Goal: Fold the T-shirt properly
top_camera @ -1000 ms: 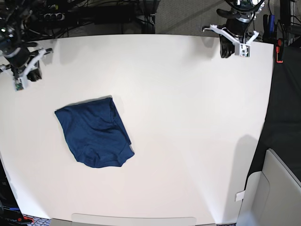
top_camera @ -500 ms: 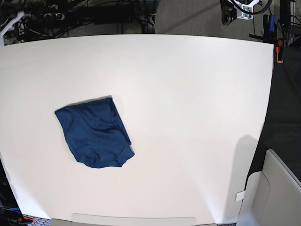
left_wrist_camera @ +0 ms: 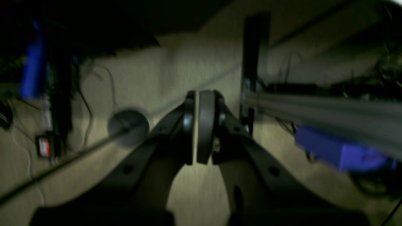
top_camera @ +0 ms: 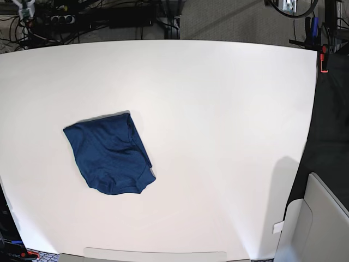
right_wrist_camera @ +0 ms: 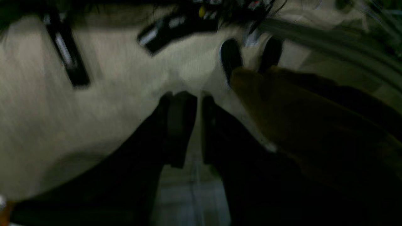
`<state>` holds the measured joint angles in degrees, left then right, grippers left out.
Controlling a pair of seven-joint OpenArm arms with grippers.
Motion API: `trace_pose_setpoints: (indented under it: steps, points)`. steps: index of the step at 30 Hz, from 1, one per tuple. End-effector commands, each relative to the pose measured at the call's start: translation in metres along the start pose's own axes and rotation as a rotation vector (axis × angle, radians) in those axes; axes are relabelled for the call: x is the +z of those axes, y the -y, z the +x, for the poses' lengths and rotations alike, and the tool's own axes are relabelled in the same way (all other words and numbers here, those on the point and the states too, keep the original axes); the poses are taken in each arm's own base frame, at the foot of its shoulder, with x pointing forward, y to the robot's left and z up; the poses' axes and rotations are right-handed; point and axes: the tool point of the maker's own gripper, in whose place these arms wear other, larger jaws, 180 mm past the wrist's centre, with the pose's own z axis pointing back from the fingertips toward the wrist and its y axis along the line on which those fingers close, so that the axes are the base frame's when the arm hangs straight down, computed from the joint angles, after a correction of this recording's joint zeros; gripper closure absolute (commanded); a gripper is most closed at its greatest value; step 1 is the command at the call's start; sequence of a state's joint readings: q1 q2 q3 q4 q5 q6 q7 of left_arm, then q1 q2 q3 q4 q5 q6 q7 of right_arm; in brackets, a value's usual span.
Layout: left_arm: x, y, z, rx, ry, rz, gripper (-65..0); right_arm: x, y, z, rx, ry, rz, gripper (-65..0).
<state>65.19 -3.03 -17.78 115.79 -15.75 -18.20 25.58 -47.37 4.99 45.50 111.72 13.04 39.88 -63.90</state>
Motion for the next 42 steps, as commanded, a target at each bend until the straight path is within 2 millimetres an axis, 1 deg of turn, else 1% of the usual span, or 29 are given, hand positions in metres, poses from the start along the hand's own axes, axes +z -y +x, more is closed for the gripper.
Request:
trace_pose_setpoints:
  steps: [1, 2, 3, 5, 6, 7, 9, 11, 12, 14, 16, 18, 20, 21, 24, 26, 28, 31, 33, 34, 35, 37, 38, 40, 41, 42]
  points:
    - [0.002, 0.005, -0.009, 0.005, -0.02, -0.022, 0.0, 0.0, -0.002, -0.003, 0.033, -0.015, -0.002, -7.3]
    - [-0.001, 0.006, -0.019, 0.014, -0.043, -0.029, 0.0, -0.005, -0.012, -0.005, 0.044, -0.03, 0.019, -7.3]
    - [-0.003, 0.009, -0.027, 0.024, -0.065, -0.037, 0.0, -0.01, -0.018, -0.008, 0.054, -0.048, 0.03, -7.3]
    - [-0.009, 0.014, -0.053, 0.051, -0.124, -0.054, 0.0, -0.025, -0.033, -0.008, 0.075, -0.068, 0.062, -7.3]
    - [-0.017, 0.019, -0.063, 0.069, -0.146, -0.069, 0.0, -0.036, -0.041, -0.01, 0.087, -0.076, 0.082, -7.3]
    - [-0.026, 0.023, -0.068, 0.086, -0.154, -0.076, 0.0, -0.046, -0.051, -0.01, 0.099, -0.079, 0.109, -7.3]
    - [-0.042, 0.027, -0.088, 0.132, -0.201, -0.082, 0.0, -0.069, -0.072, -0.011, 0.111, -0.082, 0.171, -6.8]
    - [-0.056, 0.032, -0.108, 0.181, -0.248, -0.081, 0.0, -0.089, -0.086, -0.014, 0.099, -0.1, 0.215, -5.6]
    - [-0.063, 0.033, -0.116, 0.197, -0.27, -0.083, 0.0, -0.099, -0.092, -0.019, 0.086, -0.127, 0.236, -5.4]
    - [-0.075, 0.034, -0.128, 0.227, -0.301, -0.081, 0.0, -0.115, -0.102, -0.027, 0.049, -0.171, 0.282, -5.4]
    - [-0.089, 0.036, -0.133, 0.254, -0.309, -0.083, 0.0, -0.129, -0.114, -0.035, 0.007, -0.18, 0.328, -5.4]
    - [-0.098, 0.038, -0.134, 0.271, -0.305, -0.085, 0.0, -0.139, -0.121, -0.037, -0.019, -0.153, 0.359, -5.2]
    - [-0.105, 0.041, -0.143, 0.286, -0.328, -0.09, 0.0, -0.149, -0.137, -0.033, -0.038, -0.123, 0.399, -5.2]
    - [-0.109, 0.043, -0.144, 0.294, -0.334, -0.092, 0.0, -0.153, -0.143, -0.032, -0.025, -0.12, 0.414, -5.2]
    - [-0.126, 0.049, -0.148, 0.321, -0.359, -0.104, 0.0, -0.162, -0.164, -0.018, 0.007, -0.084, 0.457, -5.2]
    - [-0.137, 0.048, -0.15, 0.333, -0.38, -0.104, 0.0, -0.167, -0.179, -0.004, 0.018, -0.046, 0.49, -5.2]
    - [-0.149, 0.053, -0.152, 0.355, -0.402, -0.113, 0.0, -0.173, -0.192, 0.008, 0.035, -0.007, 0.512, -5.2]
    - [-0.165, 0.062, -0.151, 0.383, -0.426, -0.128, 0.0, -0.188, -0.195, 0.021, 0.004, 0.033, 0.464, -5.2]
    - [-0.174, 0.069, -0.15, 0.402, -0.444, -0.14, 0.0, -0.195, -0.202, 0.033, -0.032, 0.057, 0.451, -5.3]
    - [-0.179, 0.074, -0.146, 0.411, -0.441, -0.148, 0.0, -0.198, -0.203, 0.037, -0.046, 0.066, 0.446, -5.3]
    - [-0.184, 0.078, -0.144, 0.421, -0.435, -0.152, 0.0, -0.2, -0.205, 0.045, -0.06, 0.082, 0.442, -5.3]
    - [-0.192, 0.093, -0.141, 0.454, -0.422, -0.167, 0.0, -0.204, -0.207, 0.058, -0.082, 0.107, 0.434, -5.3]
    - [-0.197, 0.098, -0.14, 0.469, -0.413, -0.169, 0.0, -0.204, -0.213, 0.065, -0.094, 0.118, 0.438, -5.3]
    - [-0.201, 0.106, -0.144, 0.496, -0.406, -0.165, 0.0, -0.205, -0.223, 0.077, -0.106, 0.139, 0.439, -5.3]
    - [-0.204, 0.112, -0.143, 0.512, -0.397, -0.168, 0.0, -0.206, -0.225, 0.079, -0.108, 0.144, 0.435, -5.3]
    - [-0.207, 0.118, -0.141, 0.525, -0.39, -0.17, 0.0, -0.206, -0.232, 0.084, -0.108, 0.149, 0.434, -5.3]
